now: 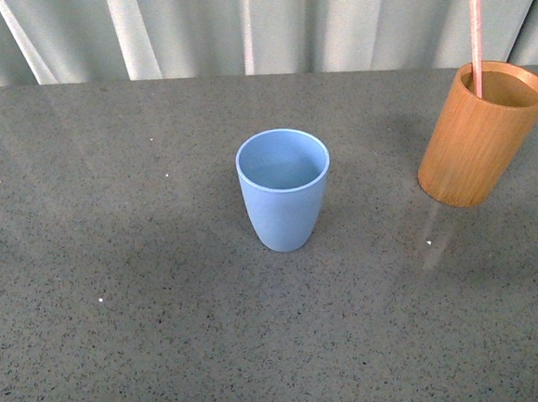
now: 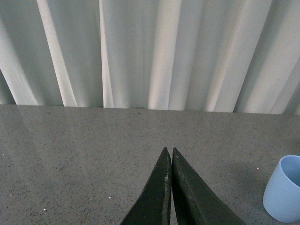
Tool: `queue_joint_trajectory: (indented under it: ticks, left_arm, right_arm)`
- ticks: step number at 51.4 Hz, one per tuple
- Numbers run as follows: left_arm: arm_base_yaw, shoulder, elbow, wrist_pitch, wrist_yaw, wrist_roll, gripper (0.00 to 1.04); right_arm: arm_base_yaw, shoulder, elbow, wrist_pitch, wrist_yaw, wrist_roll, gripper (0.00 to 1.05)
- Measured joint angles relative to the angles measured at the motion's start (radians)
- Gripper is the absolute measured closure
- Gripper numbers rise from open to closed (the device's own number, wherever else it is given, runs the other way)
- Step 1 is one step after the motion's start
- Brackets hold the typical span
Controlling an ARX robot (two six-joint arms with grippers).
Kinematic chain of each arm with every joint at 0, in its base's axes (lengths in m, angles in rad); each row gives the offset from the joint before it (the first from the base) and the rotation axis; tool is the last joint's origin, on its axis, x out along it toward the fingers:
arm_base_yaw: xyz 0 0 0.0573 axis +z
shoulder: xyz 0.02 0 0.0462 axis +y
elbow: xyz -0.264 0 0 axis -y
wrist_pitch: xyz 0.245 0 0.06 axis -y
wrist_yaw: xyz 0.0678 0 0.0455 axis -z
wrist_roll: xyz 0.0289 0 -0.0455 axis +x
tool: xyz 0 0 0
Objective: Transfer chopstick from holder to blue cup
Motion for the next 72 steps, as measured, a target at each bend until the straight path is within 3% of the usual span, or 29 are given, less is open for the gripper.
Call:
queue_joint_trajectory:
  ticks: [7,38,62,68,72]
  left_arm:
    - [0.000,-0.031,-0.027,0.016,-0.001,0.000,1.01]
    - [0.000,-0.331,-0.027,-0.274,0.000,0.000,1.01]
    - [0.000,-0.441,-0.027,-0.385,0.000,0.000,1.01]
    - [0.000,-0.562,-0.027,-0.541,0.001,0.000,1.01]
    - [0.000,-0.607,-0.027,-0.555,0.001,0.000,1.01]
  right_arm:
    - [0.000,0.000,0.000,0.000,0.000,0.000,0.10]
    - [0.000,0.000,0.000,0.000,0.000,0.000,0.10]
    - [0.000,0.000,0.000,0.000,0.000,0.000,0.10]
    - [0.000,0.000,0.000,0.000,0.000,0.000,0.10]
    - [0.000,0.000,0.000,0.000,0.000,0.000,0.10]
